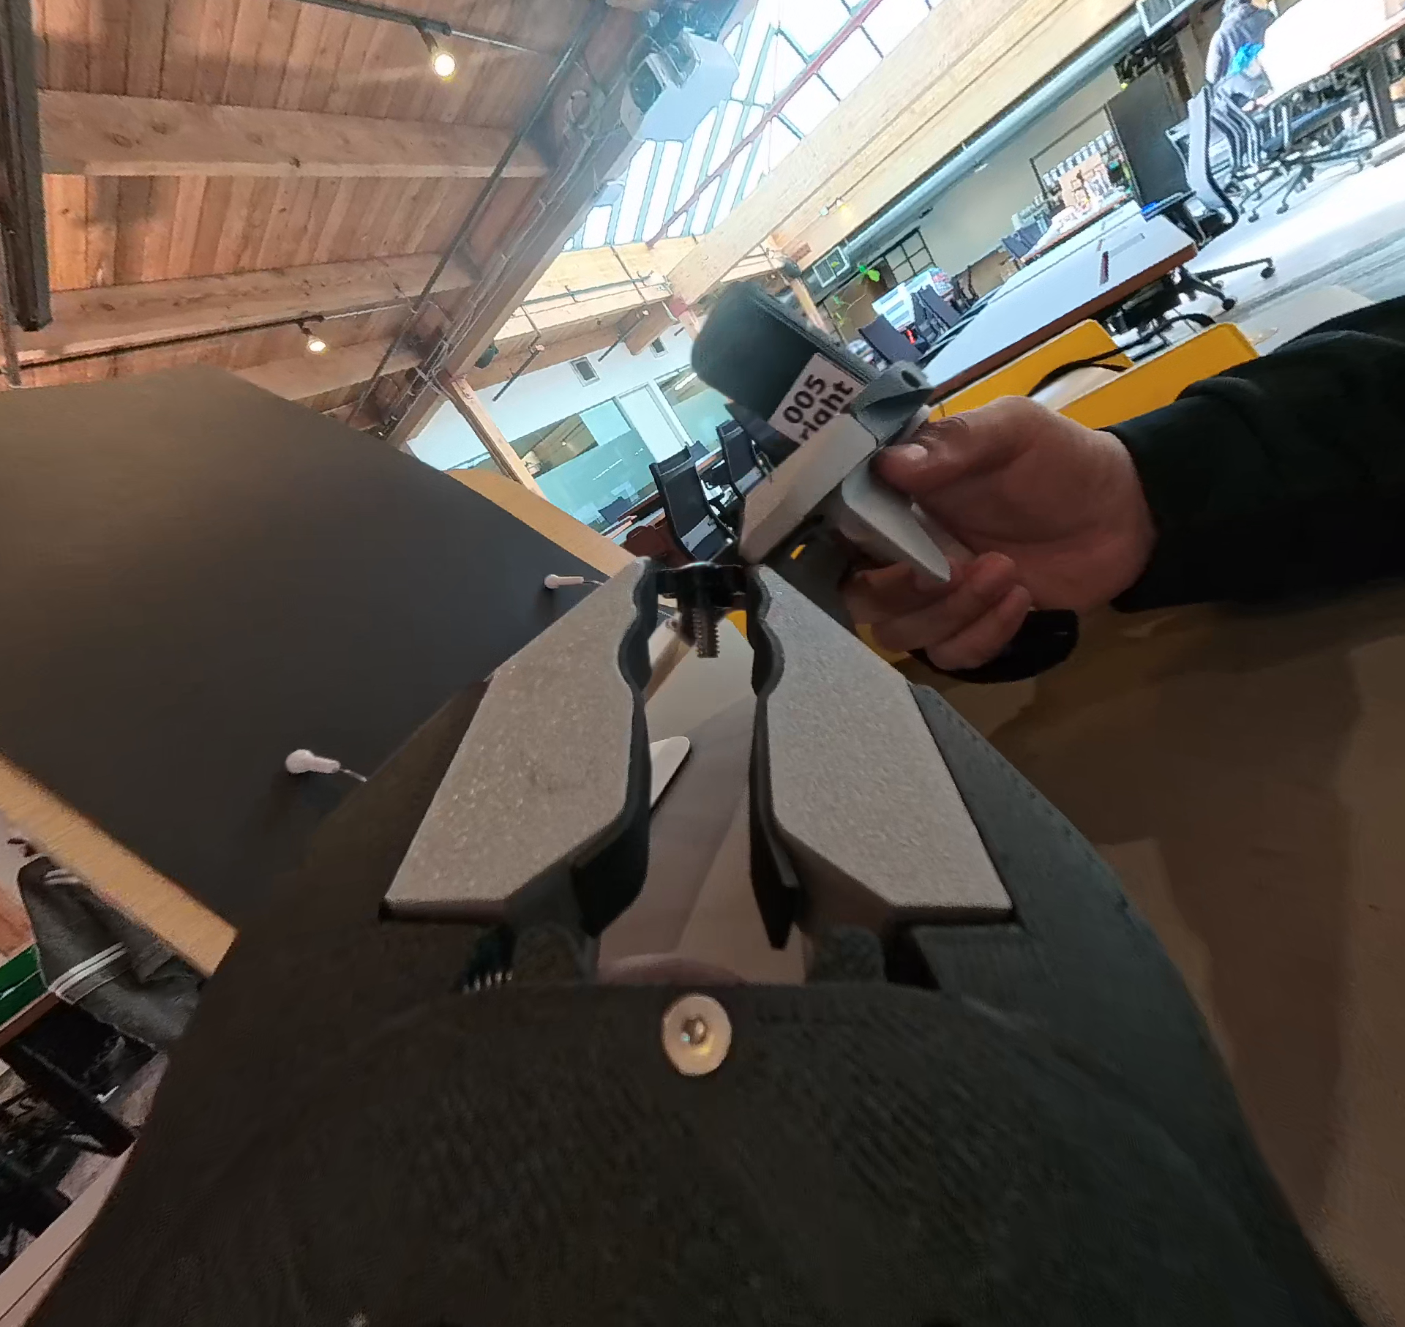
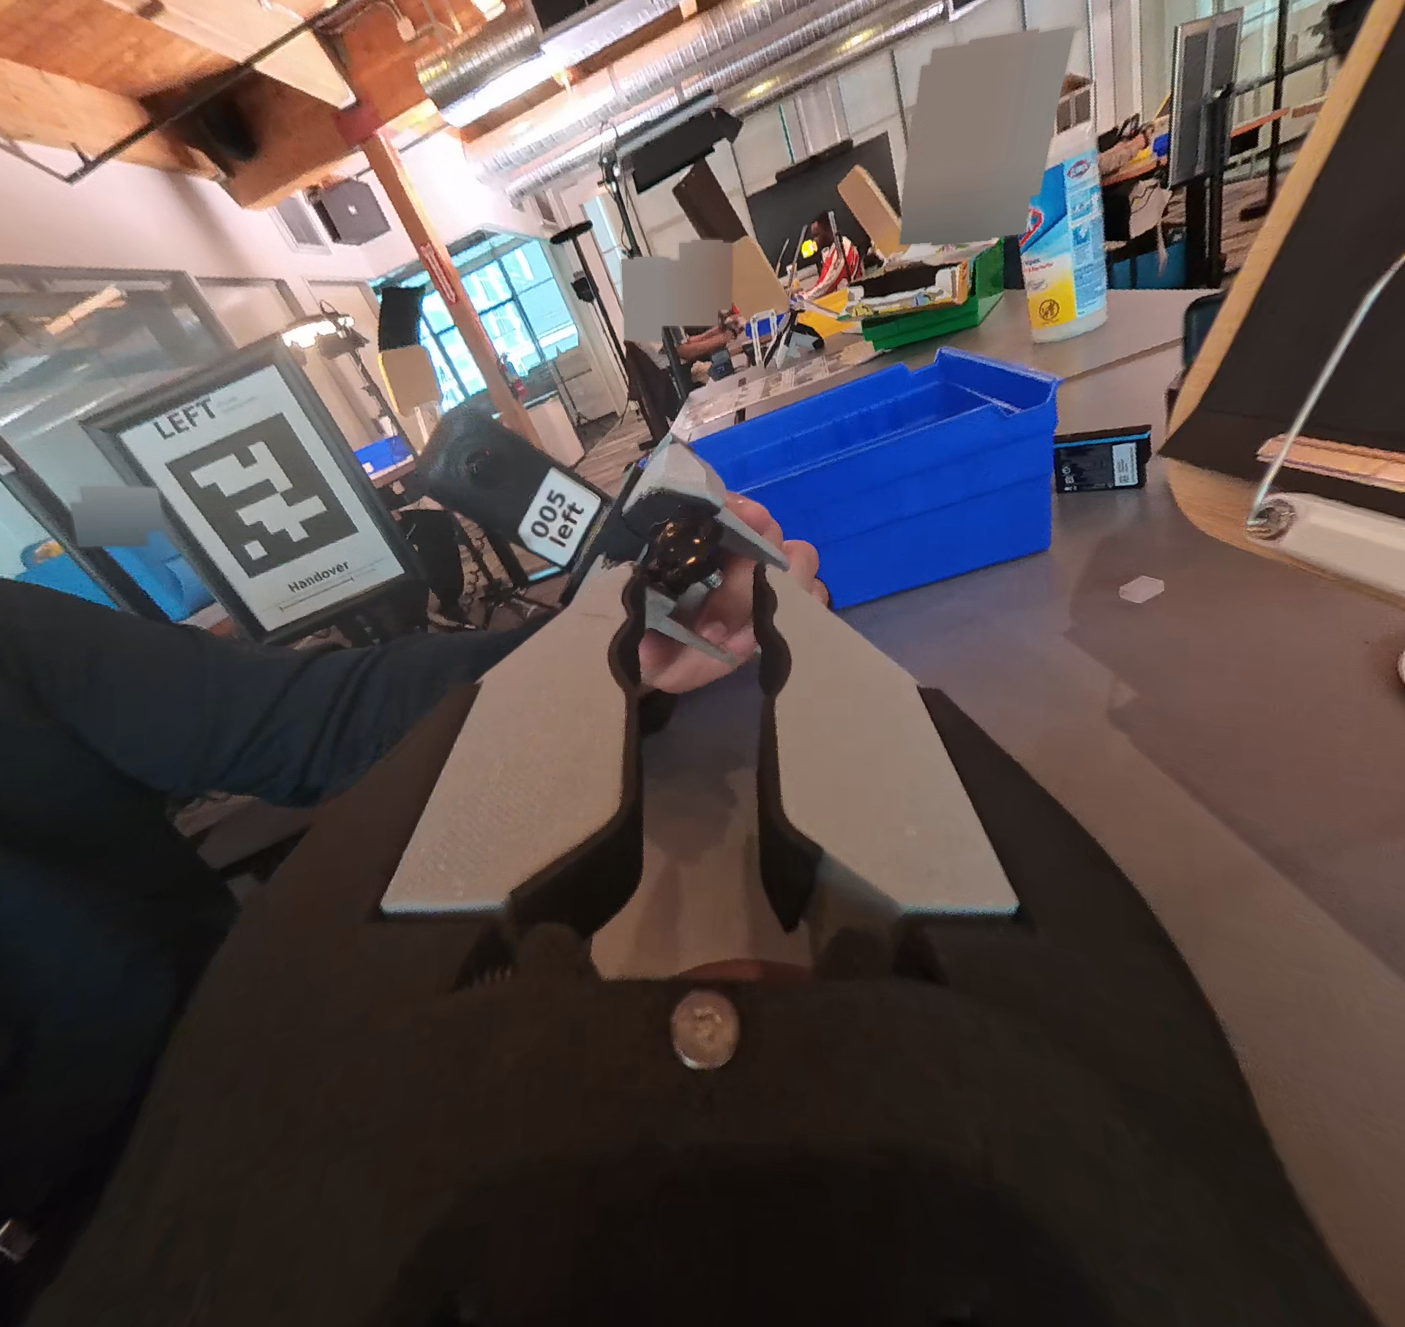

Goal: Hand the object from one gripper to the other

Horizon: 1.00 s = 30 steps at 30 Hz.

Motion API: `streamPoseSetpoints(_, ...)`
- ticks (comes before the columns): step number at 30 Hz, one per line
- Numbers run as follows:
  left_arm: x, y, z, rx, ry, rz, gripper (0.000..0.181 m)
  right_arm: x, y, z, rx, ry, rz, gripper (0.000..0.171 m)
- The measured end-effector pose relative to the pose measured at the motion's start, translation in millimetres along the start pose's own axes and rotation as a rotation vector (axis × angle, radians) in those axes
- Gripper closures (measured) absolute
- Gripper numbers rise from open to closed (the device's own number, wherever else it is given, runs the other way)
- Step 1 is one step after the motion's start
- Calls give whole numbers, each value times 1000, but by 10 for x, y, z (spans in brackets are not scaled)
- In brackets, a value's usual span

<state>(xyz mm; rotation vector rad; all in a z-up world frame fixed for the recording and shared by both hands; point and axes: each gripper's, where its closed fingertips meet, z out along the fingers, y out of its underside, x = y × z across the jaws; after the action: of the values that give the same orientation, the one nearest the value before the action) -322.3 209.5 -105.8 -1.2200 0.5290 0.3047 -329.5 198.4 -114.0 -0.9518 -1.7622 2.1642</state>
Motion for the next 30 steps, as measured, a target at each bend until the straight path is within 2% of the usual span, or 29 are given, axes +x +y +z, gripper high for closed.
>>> streamPoseSetpoints(4,118,42,33,-24,46,33,161,-68,58,58,-29,-38,6,153)
streamPoseSetpoints(9,141,118,47,-65,47,70,161,-16,107,70,-62,-2,2,153)
streamPoseSetpoints(15,100,269,61,-150,-7,93,160,152,156,59,-107,135,-77,154)
streamPoseSetpoints(18,54,331,49,-185,-36,60,159,340,167,2,-134,285,-166,154)
streamPoseSetpoints(24,-35,434,12,-246,-61,-139,157,546,98,-143,-219,577,-502,153)
streamPoseSetpoints(30,-90,465,-22,-211,13,-645,150,580,169,-138,-391,725,-893,153)
